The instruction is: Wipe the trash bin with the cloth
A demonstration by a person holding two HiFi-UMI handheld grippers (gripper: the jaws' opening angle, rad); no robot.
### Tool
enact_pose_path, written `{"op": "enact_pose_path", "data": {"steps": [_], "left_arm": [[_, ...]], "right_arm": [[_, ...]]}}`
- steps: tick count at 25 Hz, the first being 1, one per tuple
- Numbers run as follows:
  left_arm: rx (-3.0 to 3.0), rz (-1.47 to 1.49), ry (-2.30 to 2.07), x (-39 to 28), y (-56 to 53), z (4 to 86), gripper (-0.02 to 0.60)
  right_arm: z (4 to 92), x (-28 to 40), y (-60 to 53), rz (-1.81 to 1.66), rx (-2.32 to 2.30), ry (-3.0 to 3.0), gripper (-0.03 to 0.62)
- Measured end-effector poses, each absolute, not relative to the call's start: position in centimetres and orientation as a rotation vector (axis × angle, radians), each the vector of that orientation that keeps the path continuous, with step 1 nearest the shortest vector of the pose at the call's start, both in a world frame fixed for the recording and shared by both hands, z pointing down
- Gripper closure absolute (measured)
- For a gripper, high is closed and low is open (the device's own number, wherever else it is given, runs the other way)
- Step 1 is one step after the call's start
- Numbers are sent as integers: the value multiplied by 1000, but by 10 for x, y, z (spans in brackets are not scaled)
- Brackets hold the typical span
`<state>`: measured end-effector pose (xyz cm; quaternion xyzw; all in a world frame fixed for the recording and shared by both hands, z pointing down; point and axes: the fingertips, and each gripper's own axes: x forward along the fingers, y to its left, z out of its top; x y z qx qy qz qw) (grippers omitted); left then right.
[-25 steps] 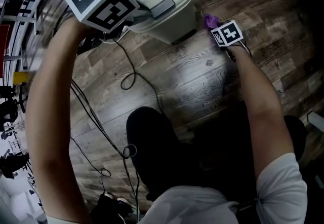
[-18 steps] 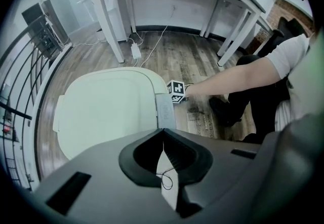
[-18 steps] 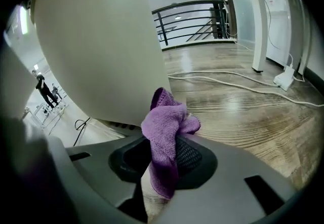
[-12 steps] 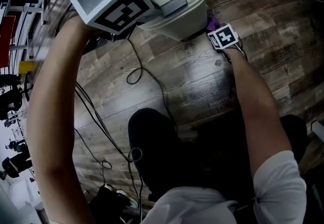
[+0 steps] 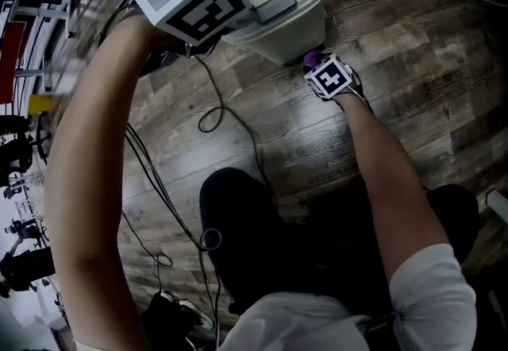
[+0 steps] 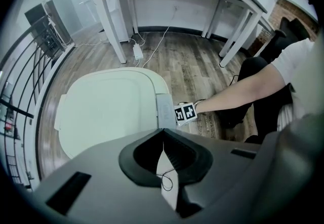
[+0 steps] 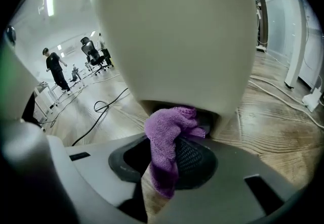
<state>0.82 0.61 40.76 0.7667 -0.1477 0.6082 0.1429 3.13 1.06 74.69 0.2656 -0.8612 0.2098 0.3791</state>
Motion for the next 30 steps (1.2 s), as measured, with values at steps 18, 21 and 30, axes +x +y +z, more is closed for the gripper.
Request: {"op": "enact_pose_path", "data": {"steps": [18, 21, 30], "left_arm": [[2361, 1461, -561, 6, 9, 401, 577], [2429, 1346, -556, 2, 27, 395, 577], [2562, 666, -914, -61, 67, 375, 577]], "right_arm": [[695, -85, 126, 219, 26, -2309, 484], [682, -78, 135, 38, -92, -2249, 484], [614, -56, 136, -235, -207, -2155, 484]]}}
